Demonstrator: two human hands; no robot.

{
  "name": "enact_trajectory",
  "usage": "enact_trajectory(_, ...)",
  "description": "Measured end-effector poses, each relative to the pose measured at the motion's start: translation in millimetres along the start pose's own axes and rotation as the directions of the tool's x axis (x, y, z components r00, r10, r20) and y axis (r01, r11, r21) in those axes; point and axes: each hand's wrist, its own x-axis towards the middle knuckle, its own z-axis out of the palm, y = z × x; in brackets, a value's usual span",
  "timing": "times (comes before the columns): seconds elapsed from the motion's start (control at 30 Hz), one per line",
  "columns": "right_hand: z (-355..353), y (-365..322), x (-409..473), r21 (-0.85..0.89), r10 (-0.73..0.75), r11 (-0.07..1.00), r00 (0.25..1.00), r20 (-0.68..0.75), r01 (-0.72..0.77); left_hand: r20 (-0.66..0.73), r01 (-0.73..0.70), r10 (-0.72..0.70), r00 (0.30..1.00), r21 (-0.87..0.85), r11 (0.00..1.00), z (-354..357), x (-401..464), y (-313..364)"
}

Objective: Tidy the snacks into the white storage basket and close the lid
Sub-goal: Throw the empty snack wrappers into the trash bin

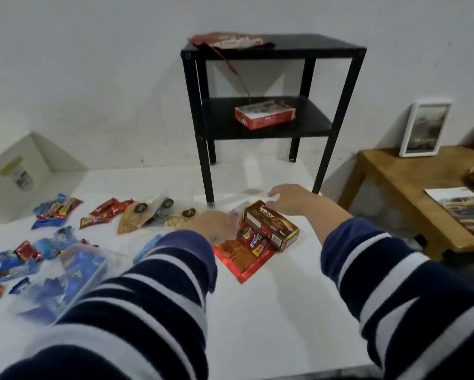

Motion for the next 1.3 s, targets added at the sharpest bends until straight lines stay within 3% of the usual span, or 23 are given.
enact_trajectory(0.1,30.3,17.7,14.3,-0.006,0.066,0.998,0.996,0.064,-0.066,0.082,0.083,-0.074,0.994,-0.112,0.99,41.4,10.5,-13.9)
enact_trajectory(0.27,82.5,44.9,40.6,-0.025,0.158,0.987,0.986,0.043,-0.157,-0.06,0.275,-0.294,0.954,-0.213,0.938,99.0,24.2,-25.8)
enact_trajectory(0.33,101.2,51.8,48.2,-0.02,0.154,0.988,0.988,0.023,-0.153,-0.054,0.318,-0.347,0.936,-0.285,0.904,116.0,27.7,-22.4)
enact_trajectory(0.5,125.7,58.1,54.1,0.023,0.127,0.992,0.984,-0.128,-0.125,-0.148,0.317,-0.403,0.903,-0.403,0.859,132.1,31.0,-4.8)
enact_trajectory(0.67,132.3,54.0,44.1,0.02,0.153,0.988,0.977,-0.146,-0.152,-0.223,0.293,-0.484,0.846,-0.564,0.772,141.9,41.9,6.4)
enact_trajectory(0.83,136.4,52.9,31.7,0.01,0.167,0.986,0.974,-0.155,-0.168,-0.15,0.208,-0.613,0.776,-0.856,0.473,148.1,50.0,5.3)
enact_trajectory(0.93,134.5,55.1,25.2,0.035,0.189,0.982,0.972,-0.136,-0.186,-0.154,0.171,-0.609,0.778,-0.881,0.442,148.9,46.7,-2.2)
enact_trajectory(1.13,121.2,51.7,9.7,0.088,0.243,0.968,0.963,-0.117,-0.234,-0.042,0.133,-0.598,0.801,-0.961,0.245,129.9,17.0,-15.4)
enact_trajectory(1.3,116.7,31.5,-18.1,0.117,0.258,0.963,0.956,-0.138,-0.242,0.007,0.161,-0.539,0.842,-0.958,0.239,114.7,-21.7,-19.9)
